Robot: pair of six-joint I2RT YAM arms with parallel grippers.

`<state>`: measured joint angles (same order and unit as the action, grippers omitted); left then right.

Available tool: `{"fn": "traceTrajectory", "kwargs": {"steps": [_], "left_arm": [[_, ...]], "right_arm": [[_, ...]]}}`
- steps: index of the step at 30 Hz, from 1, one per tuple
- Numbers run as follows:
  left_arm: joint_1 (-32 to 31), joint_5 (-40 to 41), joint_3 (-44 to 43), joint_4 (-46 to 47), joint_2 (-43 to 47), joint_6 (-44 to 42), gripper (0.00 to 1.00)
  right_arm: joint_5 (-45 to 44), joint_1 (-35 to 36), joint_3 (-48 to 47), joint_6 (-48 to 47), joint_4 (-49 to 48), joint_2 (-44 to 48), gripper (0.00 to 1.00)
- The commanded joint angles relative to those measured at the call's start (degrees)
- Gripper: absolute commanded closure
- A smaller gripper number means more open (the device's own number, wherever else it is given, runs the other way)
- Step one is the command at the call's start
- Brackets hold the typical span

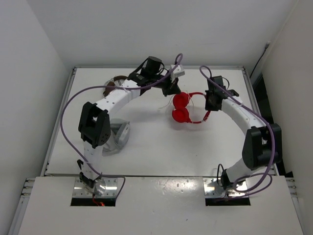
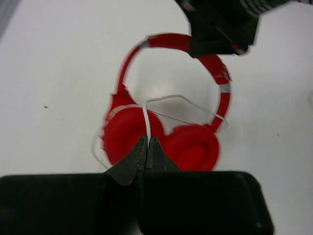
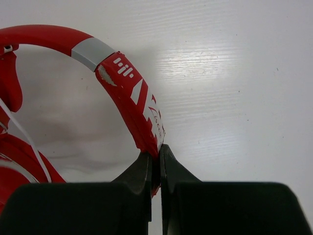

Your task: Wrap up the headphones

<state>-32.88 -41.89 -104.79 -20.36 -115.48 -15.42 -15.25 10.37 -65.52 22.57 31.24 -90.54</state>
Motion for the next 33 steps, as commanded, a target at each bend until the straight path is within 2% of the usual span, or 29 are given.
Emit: {"fn": "traceTrajectory", "kwargs": {"steps": [1,10,22,27,33], "left_arm": [[1.41,3.90,-5.06,5.15,-1.85,2.76,1.00],[3.26,11.82,-14.38,6.20,-8.96,2.76,1.00],[9.07,32.21,-19.57,10.60,-14.42,6.10,1.00],[12.75,36.35,-19.04,11.75,-14.42,7.33,1.00],[14.25,36.97,-14.40,11.75,-13.11,6.20,1.00]], "right_arm": [[-0.75,1.58,1.00,-2.61,-6.02,5.37,1.00],[-1.28,5.80,6.10,-7.53,-7.69,9.86,1.00],[1.45,6.94,10.40,-10.97,-7.69,15.56,1.00],[3.29,6.94,10.94,-11.49,-5.94,17.51,1.00],[5.84,4.31,11.55,-12.11,-4.88,19.53,1.00]]}}
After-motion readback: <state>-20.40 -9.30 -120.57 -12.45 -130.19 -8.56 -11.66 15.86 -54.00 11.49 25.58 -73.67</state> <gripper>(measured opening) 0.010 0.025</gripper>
